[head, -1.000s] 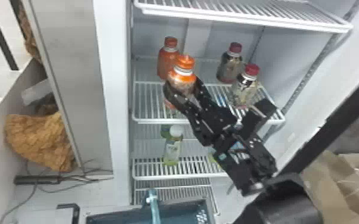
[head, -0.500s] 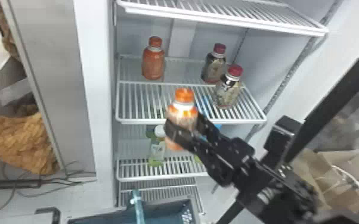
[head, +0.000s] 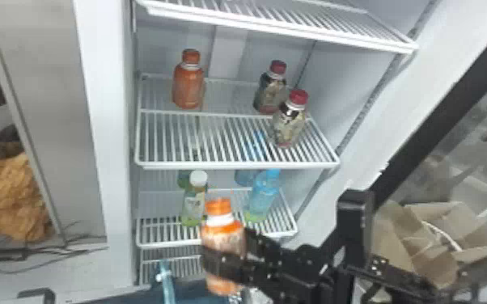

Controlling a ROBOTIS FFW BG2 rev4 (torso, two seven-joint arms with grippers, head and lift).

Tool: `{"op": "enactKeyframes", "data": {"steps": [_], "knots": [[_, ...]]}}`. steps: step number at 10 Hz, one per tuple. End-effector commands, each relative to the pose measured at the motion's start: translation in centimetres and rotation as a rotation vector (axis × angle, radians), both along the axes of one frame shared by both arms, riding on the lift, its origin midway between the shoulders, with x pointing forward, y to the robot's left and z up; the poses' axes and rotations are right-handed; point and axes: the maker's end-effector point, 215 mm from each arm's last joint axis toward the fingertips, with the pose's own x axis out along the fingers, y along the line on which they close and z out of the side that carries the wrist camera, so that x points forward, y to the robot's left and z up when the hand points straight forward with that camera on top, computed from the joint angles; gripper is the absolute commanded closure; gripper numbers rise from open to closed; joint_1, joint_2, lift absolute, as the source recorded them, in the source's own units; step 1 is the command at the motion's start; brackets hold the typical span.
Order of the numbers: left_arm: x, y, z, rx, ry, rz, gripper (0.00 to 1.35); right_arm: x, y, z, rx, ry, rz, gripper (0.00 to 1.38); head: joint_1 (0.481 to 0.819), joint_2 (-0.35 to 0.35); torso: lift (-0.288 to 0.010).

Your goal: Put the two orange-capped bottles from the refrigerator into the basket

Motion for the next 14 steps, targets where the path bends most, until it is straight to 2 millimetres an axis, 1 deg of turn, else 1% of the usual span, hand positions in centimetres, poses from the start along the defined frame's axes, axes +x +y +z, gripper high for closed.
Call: {"op": "enactKeyframes", "data": {"steps": [1, 3, 4, 5, 7, 8, 9, 10, 11, 12, 13, 14], "knots": [[0.0, 0.0, 0.0, 0.001, 0.001, -0.001, 1.21, -2.0, 0.0, -1.4, -0.016, 0.101, 0.012, 0.98, 0.695, -0.350, -0.040], [0.0, 0.0, 0.1, -0.003, 0.001, 0.000, 1.21, -4.8, 0.1, -2.7, -0.045, 0.217, 0.035, 0.98, 0.695, -0.350, -0.040], [0.0, -0.1, 0.1, -0.002, -0.001, -0.002, 1.21, -5.8, 0.3, -3.3, -0.054, 0.272, 0.046, 0.98, 0.695, -0.350, -0.040], [0.0, -0.2, 0.1, -0.002, -0.003, -0.003, 1.21, -6.5, 0.4, -4.0, -0.062, 0.310, 0.053, 0.98, 0.695, -0.350, -0.040], [0.0, -0.2, 0.1, -0.002, -0.003, -0.003, 1.21, -6.6, 0.9, -5.9, -0.064, 0.365, 0.071, 0.98, 0.695, -0.350, -0.040], [0.0, -0.2, 0.2, -0.004, -0.003, -0.004, 1.21, -6.4, 1.1, -6.8, -0.053, 0.389, 0.083, 0.91, 0.695, -0.350, -0.040], [0.1, -0.1, 0.1, -0.004, -0.002, 0.000, 1.21, -6.3, 1.0, -6.9, -0.056, 0.390, 0.084, 0.57, 0.695, -0.350, -0.040], [0.0, -0.2, 0.1, -0.005, -0.002, -0.001, 1.21, -6.2, 1.0, -6.8, -0.055, 0.387, 0.087, 0.32, 0.695, -0.350, -0.040], [0.0, -0.2, 0.4, -0.014, 0.000, -0.002, 1.21, -5.9, 0.7, -6.4, -0.058, 0.374, 0.081, 0.11, 0.695, -0.350, -0.040], [-0.1, -0.3, 0.5, -0.016, -0.001, -0.005, 1.21, -5.5, 0.3, -6.0, -0.061, 0.362, 0.069, 0.08, 0.695, -0.350, -0.040], [-0.1, -0.3, 0.5, -0.015, -0.001, -0.005, 1.21, -5.3, -0.1, -5.6, -0.064, 0.348, 0.062, 0.11, 0.695, -0.350, -0.040], [-0.1, -0.3, 0.5, -0.017, -0.001, -0.005, 1.21, -3.9, -0.4, -4.0, -0.073, 0.271, 0.050, 0.11, 0.695, -0.350, -0.040]]}}
